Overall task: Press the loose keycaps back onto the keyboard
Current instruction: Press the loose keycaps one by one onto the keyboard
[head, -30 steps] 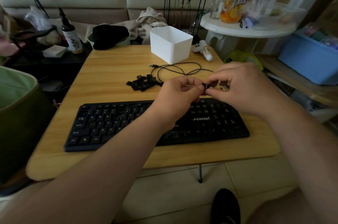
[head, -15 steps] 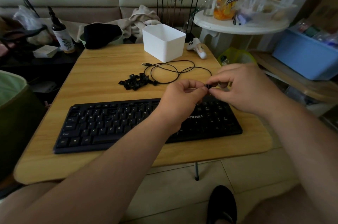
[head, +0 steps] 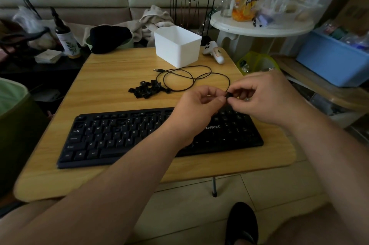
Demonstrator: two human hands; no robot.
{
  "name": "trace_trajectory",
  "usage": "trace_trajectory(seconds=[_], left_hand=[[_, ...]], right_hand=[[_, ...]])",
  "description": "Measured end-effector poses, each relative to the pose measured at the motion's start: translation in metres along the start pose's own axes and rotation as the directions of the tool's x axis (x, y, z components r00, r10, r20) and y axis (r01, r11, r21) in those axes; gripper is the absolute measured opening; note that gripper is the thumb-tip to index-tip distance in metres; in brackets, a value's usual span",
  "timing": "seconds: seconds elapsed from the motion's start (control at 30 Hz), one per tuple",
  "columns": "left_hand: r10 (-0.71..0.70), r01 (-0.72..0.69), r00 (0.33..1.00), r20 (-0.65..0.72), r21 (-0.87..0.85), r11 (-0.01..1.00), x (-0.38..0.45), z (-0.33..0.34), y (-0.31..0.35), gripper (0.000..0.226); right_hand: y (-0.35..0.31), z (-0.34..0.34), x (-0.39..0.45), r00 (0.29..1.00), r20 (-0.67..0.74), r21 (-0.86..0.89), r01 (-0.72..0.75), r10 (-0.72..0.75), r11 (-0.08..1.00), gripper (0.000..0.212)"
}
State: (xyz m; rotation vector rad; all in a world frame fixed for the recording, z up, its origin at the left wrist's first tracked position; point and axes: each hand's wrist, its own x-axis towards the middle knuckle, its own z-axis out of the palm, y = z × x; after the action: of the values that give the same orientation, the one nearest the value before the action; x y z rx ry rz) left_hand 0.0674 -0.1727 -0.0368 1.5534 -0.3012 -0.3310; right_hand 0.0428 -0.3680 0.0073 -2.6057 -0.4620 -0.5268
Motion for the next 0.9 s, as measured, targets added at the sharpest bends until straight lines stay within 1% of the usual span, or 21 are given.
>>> trace_trajectory(seconds=[0.07,0.13,0.17,0.23,0.33,0.43,0.5,0.57,0.63,0.77,0.9], left_hand=[[0.022,-0.023,1.0,0.02,0.064,0.998,-0.002,-0.001,-0.001,0.012],[0.058,-0.061,0.998,0.02,0.195,0.979,-0.003,-0.003,-0.003,0.014],[0.083,-0.085,0.996,0.019,0.286,0.955,-0.003,-0.006,-0.004,0.015],[0.123,-0.12,0.992,0.024,0.469,0.875,-0.004,-0.012,-0.003,0.018],[0.155,-0.121,0.988,-0.001,0.623,0.773,-0.004,-0.026,0.003,0.019],[0.183,-0.11,0.982,-0.041,0.66,0.743,-0.005,-0.042,0.005,0.019],[0.179,-0.098,0.983,-0.051,0.677,0.729,-0.006,-0.05,0.004,0.018],[0.163,-0.09,0.986,-0.039,0.697,0.711,-0.007,-0.055,0.002,0.018],[0.158,-0.099,0.987,-0.017,0.712,0.695,-0.009,-0.057,0.001,0.017],[0.17,-0.13,0.985,0.013,0.706,0.696,-0.009,-0.055,0.0,0.018],[0.184,-0.17,0.981,0.057,0.708,0.686,-0.008,-0.049,-0.002,0.018]], right_hand=[[0.003,0.001,-0.001,0.999,0.0,0.023,-0.051,0.051,0.998,0.02],[0.009,0.001,-0.003,0.991,0.056,0.034,-0.127,0.125,0.991,0.02],[0.012,0.001,-0.003,0.982,0.102,0.02,-0.163,0.16,0.986,0.021],[0.018,0.002,-0.005,0.96,0.184,-0.043,-0.206,0.21,0.978,0.019],[0.022,0.006,-0.005,0.93,0.282,-0.144,-0.201,0.235,0.969,0.02],[0.022,0.012,-0.004,0.91,0.366,-0.221,-0.12,0.196,0.968,0.019],[0.021,0.016,-0.003,0.902,0.396,-0.27,-0.063,0.17,0.961,0.017],[0.022,0.018,-0.001,0.897,0.412,-0.3,-0.032,0.16,0.953,0.02],[0.023,0.017,0.001,0.883,0.434,-0.316,-0.036,0.178,0.948,0.023],[0.025,0.016,0.004,0.854,0.48,-0.347,-0.025,0.201,0.937,0.024],[0.027,0.023,0.004,0.858,0.456,-0.376,-0.054,0.235,0.925,0.02]])
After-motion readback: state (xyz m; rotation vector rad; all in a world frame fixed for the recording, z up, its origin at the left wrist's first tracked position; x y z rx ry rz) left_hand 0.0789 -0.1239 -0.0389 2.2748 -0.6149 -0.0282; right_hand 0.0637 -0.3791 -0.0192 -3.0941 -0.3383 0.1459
